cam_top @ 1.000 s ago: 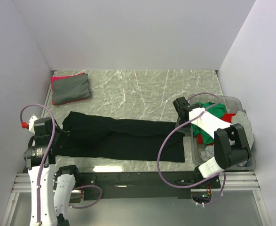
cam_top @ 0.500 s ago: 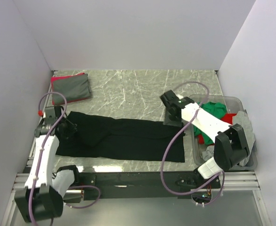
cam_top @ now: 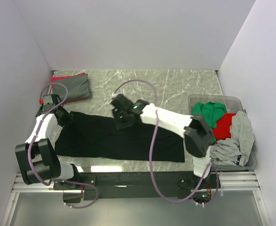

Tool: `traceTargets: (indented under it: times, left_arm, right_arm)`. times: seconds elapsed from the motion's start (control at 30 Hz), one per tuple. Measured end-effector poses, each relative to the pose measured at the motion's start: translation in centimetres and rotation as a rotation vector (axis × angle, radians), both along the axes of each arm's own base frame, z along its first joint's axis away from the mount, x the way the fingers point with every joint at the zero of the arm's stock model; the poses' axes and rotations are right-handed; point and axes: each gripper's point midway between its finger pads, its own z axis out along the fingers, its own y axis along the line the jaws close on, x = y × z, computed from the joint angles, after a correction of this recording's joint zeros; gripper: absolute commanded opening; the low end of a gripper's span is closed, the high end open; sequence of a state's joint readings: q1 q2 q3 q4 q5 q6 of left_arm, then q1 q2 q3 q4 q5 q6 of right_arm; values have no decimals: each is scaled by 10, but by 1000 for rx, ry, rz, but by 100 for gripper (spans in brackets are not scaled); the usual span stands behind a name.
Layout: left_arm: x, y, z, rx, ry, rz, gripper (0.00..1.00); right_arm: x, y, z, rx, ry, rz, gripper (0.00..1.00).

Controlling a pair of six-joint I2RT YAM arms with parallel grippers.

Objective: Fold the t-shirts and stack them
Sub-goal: Fold the tshirt

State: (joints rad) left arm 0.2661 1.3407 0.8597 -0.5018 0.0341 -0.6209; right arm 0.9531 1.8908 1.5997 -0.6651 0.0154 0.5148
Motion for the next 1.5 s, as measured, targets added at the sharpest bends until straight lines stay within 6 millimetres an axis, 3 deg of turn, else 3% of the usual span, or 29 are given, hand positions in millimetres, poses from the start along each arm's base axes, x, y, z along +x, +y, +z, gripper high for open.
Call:
traceTargets:
  times: [0.1, 0.33, 0.53, 0.97, 1.37, 1.5]
  left_arm:
    - [4, 0, -2, -14, -10, -18, 0]
    - [7, 1, -7, -55, -17, -39, 0]
    - [10, -2, -6, -81, -41, -47, 0]
    - [9, -8, -12, -122, -44, -25, 0]
    - [0, -12, -16, -130, -43, -20, 0]
    - [-1, -12, -16, -130, -42, -20, 0]
  right_arm:
    - [-26, 37, -11, 23, 37, 113, 38]
    - [-63, 105, -21, 90, 72, 266, 38]
    - [-81, 136, -42, 114, 99, 326, 44]
    - [-62, 155, -92, 68, 61, 291, 50]
    - [-44, 169, -87, 79, -9, 253, 47]
    - [-42, 172, -92, 77, -11, 248, 35]
